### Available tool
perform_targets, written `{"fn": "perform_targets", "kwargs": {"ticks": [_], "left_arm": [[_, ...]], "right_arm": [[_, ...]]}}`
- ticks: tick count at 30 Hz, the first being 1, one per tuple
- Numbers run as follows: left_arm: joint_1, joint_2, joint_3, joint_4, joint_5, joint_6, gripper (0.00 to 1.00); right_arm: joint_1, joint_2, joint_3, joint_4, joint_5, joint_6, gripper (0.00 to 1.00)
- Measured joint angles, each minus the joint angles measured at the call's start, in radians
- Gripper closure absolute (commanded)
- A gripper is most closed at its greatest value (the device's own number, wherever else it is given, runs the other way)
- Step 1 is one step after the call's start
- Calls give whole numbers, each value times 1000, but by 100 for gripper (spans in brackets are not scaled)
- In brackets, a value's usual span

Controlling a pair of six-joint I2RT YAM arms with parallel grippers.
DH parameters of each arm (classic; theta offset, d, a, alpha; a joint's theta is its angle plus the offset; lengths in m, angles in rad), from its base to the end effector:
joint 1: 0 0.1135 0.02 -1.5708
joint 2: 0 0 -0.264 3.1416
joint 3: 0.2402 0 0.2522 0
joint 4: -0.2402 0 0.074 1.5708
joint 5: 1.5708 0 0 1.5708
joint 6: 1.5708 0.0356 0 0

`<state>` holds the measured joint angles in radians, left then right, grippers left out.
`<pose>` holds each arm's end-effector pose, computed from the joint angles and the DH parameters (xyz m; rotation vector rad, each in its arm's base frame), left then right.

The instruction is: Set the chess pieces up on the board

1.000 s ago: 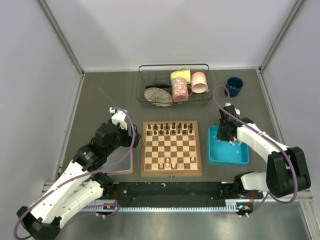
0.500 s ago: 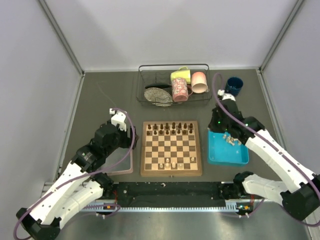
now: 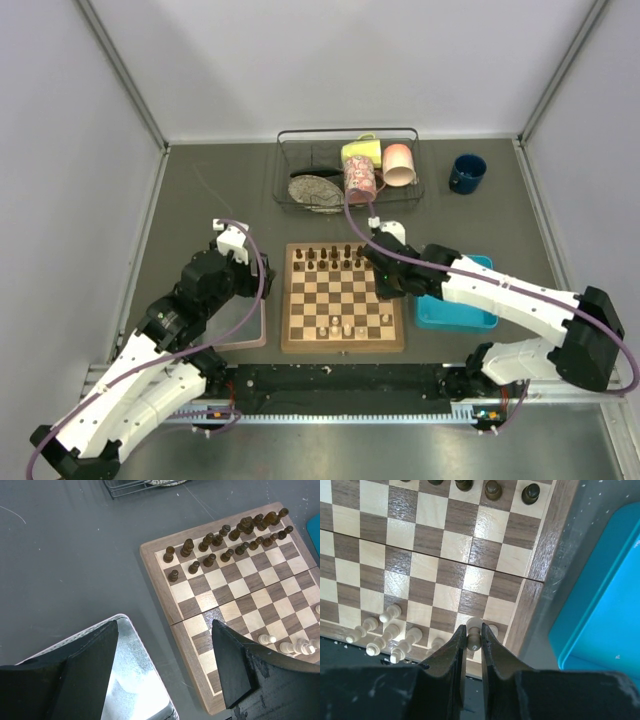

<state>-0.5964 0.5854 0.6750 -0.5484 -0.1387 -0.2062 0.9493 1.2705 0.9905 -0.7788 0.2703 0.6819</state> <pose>0.1157 -0.0726 0.2927 0.3095 2.0207 -0.3651 0.1515 0.1953 0.2612 -0.2536 2.5766 0.2520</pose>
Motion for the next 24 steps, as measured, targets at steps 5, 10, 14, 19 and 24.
{"fn": "perform_targets", "kwargs": {"ticks": [5, 10, 14, 19, 24], "left_arm": [[0, 0, 0, 3, 0, 0, 20], [0, 0, 0, 3, 0, 0, 20], [0, 0, 0, 3, 0, 0, 20], [0, 0, 0, 4, 1, 0, 20], [0, 0, 0, 8, 0, 0, 20]], "right_arm": [[33, 36, -1, 0, 21, 55, 100], [61, 61, -6, 2, 31, 99, 100], [65, 77, -29, 11, 34, 125, 100], [69, 89, -54, 21, 32, 145, 100], [85, 101, -61, 32, 32, 158, 100]]}}
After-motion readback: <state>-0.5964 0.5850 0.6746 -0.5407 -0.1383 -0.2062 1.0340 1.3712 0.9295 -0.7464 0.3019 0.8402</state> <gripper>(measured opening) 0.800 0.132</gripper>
